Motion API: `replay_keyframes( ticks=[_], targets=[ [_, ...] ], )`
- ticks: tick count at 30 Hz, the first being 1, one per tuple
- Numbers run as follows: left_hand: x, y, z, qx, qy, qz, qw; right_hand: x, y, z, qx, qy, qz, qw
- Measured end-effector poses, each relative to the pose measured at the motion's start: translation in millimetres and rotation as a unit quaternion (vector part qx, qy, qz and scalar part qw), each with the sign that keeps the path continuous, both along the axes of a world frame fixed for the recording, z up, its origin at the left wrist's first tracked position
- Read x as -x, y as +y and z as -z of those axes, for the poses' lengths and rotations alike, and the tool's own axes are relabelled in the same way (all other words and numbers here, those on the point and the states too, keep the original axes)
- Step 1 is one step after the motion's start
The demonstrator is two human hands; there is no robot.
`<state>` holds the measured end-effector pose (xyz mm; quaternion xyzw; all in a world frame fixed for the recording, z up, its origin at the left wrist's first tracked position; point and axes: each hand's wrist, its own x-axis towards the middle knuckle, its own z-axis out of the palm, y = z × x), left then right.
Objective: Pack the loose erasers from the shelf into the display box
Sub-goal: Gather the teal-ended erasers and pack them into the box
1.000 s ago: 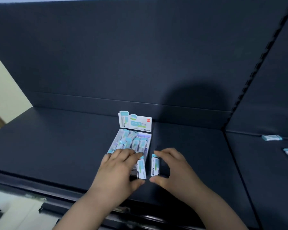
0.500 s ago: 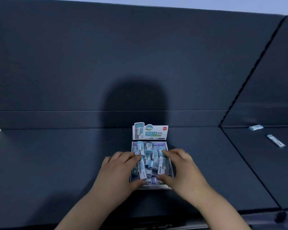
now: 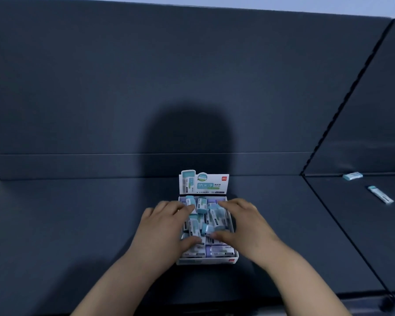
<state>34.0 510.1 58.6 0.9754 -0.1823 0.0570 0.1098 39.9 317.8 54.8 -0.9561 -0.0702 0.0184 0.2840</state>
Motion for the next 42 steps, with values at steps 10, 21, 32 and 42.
replay_keyframes(
  ticks=[10, 21, 32, 42],
  targets=[
    [-6.4, -40.5, -17.4, -0.020, -0.045, 0.065, 0.997, 15.4, -19.2, -5.3, 0.032, -0.049, 0.023, 0.998],
    [-9.4, -178.6, -4.4, -0.038, -0.043, 0.066, 0.996, 14.6, -155.4, 4.7, 0.077, -0.024, 0.014, 0.997],
    [-2.6, -399.3, 3.1, -0.024, 0.016, 0.038, 0.999, 0.8, -392.1, -2.7, 0.082, 0.032, 0.013, 0.996],
    [-3.5, -415.6, 3.9, -0.053, 0.066, 0.024, 0.996, 4.1, -416.5, 17.2, 0.065, 0.051, 0.020, 0.996]
  ],
)
